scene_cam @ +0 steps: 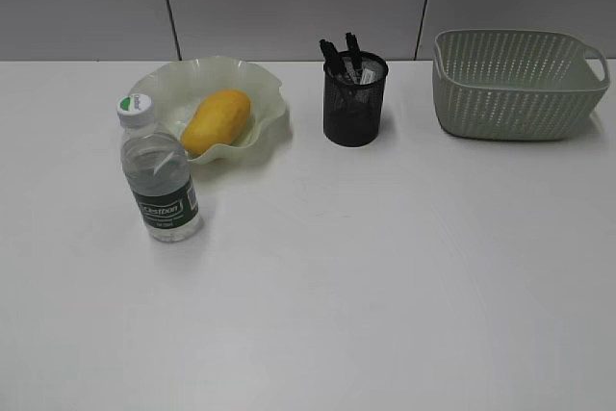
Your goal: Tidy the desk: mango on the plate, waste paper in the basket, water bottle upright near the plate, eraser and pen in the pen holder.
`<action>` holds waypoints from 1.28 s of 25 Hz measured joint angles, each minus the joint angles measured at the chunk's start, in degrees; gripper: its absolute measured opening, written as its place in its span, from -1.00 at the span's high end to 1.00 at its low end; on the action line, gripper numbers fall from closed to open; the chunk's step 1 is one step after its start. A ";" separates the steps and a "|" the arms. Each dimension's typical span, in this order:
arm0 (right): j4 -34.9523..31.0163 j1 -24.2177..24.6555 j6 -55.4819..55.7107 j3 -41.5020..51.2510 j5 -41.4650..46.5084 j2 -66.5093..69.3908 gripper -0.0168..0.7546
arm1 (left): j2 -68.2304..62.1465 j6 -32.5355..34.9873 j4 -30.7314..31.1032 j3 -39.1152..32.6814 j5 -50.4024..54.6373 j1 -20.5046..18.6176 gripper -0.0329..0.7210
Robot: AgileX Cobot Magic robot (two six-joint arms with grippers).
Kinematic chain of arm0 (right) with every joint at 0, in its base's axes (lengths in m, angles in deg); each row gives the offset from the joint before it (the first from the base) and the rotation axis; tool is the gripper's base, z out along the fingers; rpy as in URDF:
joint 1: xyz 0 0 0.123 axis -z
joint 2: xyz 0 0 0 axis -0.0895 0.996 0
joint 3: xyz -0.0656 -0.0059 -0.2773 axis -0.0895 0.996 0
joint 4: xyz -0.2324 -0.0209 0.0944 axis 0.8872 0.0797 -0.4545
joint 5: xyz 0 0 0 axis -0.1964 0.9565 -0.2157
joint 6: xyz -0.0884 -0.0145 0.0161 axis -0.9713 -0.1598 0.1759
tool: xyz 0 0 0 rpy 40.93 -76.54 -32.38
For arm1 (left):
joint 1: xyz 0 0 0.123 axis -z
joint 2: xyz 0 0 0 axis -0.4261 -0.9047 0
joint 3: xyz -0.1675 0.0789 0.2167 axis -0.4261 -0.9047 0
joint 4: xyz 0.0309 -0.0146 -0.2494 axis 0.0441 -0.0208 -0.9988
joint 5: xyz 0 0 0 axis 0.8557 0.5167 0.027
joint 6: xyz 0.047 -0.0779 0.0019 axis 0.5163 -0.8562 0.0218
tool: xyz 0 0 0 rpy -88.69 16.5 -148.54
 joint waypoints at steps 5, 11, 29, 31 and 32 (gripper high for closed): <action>0.00 0.00 0.00 0.00 0.00 0.00 0.01 | 0.05 -1.46 0.05 -0.62 0.84 0.00 -0.15; 0.00 0.00 0.00 0.00 0.00 0.00 0.01 | 0.05 -1.69 0.16 -0.62 0.84 0.00 -0.02; -0.41 21.03 0.00 0.00 0.00 -2.41 0.01 | 0.05 -1.71 0.21 -0.64 0.84 -22.00 0.05; -0.41 21.22 0.00 0.00 0.09 -3.04 0.01 | 0.05 -1.71 0.10 -0.64 0.83 -22.00 0.08; -0.93 21.22 0.00 0.00 0.09 -3.04 0.01 | 0.05 -1.71 0.10 -0.64 0.83 -22.00 0.09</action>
